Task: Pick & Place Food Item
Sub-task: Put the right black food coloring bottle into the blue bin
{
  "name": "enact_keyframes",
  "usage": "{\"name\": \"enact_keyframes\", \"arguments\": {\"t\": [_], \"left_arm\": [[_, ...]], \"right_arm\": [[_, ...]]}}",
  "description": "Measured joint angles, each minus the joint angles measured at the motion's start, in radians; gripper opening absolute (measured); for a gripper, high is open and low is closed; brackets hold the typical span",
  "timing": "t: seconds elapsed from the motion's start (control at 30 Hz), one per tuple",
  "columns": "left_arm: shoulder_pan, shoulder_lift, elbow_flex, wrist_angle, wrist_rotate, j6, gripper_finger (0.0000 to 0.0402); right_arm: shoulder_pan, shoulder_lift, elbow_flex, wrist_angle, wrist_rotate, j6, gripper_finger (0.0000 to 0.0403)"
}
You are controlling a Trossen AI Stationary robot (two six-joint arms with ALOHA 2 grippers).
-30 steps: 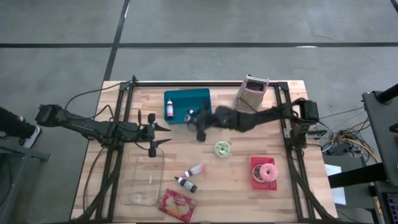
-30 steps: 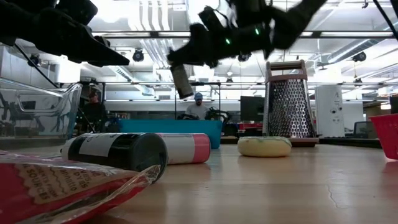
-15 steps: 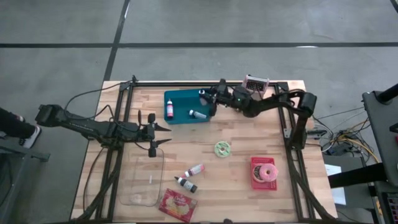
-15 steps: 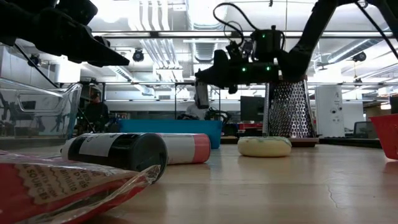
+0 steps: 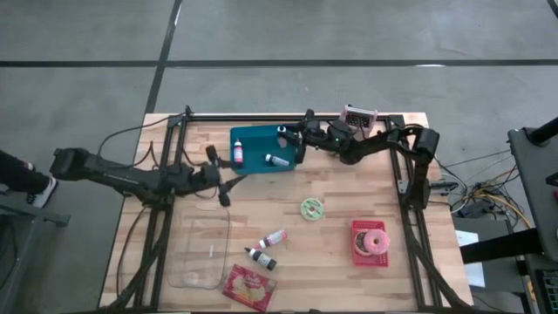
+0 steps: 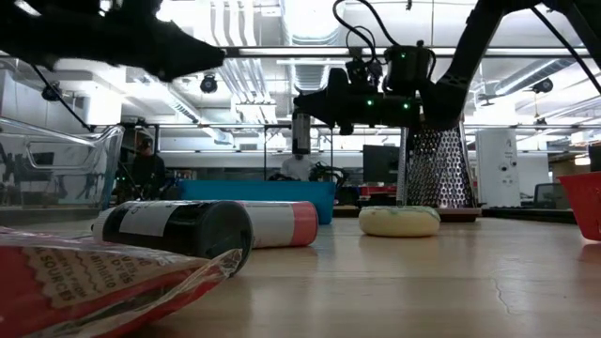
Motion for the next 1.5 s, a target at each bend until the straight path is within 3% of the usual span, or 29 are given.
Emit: {"name": "enact_keyframes", "arguments": {"t": [0.27,0.4,0.6,0.93,1.1,1.3,1.5], "left_arm": [[0.359,0.212,0.025,0.200,0.434,-0.128,0.0188],[0.465,0.292,0.056,0.287,0.534,-0.135,0.0188],[0.508,0.397,0.166,0.265,0.619,-0.144,0.0188],[0.534,0.570,0.488,-0.185,0.655,-0.041,0.0188],[0.539,0.547,0.581,-0.381,0.655,0.029,0.0188],[0.559,0.518,0.754,-0.767,0.639,0.099,0.0188],[0.561,0.575,0.952,-1.045,0.643,0.157,0.0188]], "right_arm": [[0.000,0.001,-0.013,0.020,-0.109,-0.034,0.0103],[0.000,0.001,-0.016,0.018,-0.137,-0.042,0.0103],[-0.005,0.001,-0.013,0.010,-0.160,-0.057,0.0103],[-0.013,0.001,-0.010,-0.024,-0.171,-0.060,0.0103],[-0.016,0.001,-0.010,-0.036,-0.171,-0.058,0.0103],[-0.025,0.001,-0.009,-0.065,-0.171,-0.063,0.0103],[-0.023,0.001,0.002,-0.099,-0.172,-0.076,0.0103]]}}
